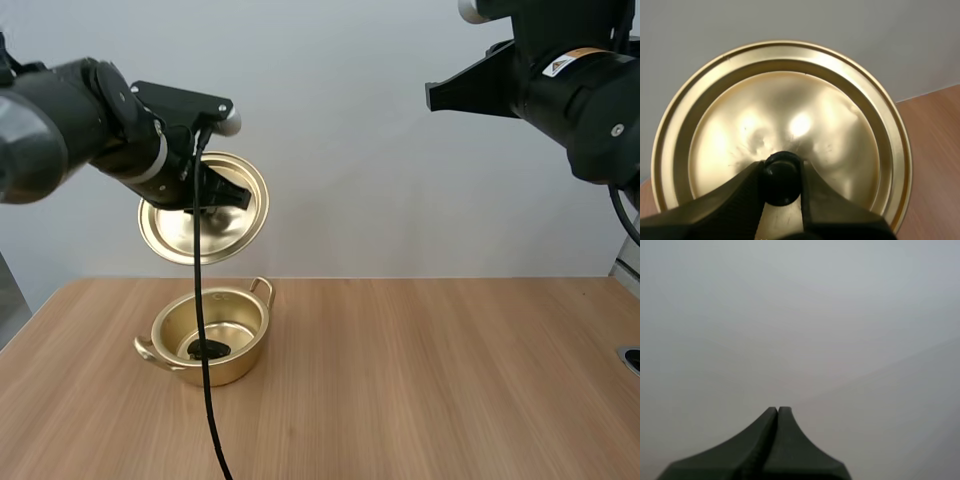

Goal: Open the pot, put the car inside, and close it

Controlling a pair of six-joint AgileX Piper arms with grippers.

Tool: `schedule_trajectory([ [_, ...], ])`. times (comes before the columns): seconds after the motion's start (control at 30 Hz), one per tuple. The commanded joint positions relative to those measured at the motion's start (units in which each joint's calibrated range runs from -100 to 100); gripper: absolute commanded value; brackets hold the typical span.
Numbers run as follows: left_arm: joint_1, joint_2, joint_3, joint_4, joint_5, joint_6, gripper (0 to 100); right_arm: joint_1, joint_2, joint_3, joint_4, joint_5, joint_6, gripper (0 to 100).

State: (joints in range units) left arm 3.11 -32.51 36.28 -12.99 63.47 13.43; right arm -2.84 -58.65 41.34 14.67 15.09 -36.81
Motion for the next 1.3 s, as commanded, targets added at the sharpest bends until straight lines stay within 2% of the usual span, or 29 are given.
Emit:
schedule_trajectory([
  [0.0,0.04,0.10,4.97,0.58,-4.85,0.14,0,-0.03,-0.05,0.00,0.04,0.05,-0.07,0],
  [0.2,0.04,1.02,8.12,3.83,-5.65,0.49,0,-0.03,-0.05,0.00,0.82,0.06,0.03,0],
  [0.43,0.04,7.86,8.12,4.53,-0.57,0.49,0,-0.03,-0.05,0.00,1.37,0.21,0.03,0],
  [1.13,0.04,19.11,8.24,6.01,-0.61,0.86,0,-0.03,-0.05,0.00,1.15,0.76,0.03,0],
  [1.27,0.04,20.15,8.24,6.01,-0.21,0.86,7,-0.03,-0.05,0.00,1.15,0.76,0.03,0],
])
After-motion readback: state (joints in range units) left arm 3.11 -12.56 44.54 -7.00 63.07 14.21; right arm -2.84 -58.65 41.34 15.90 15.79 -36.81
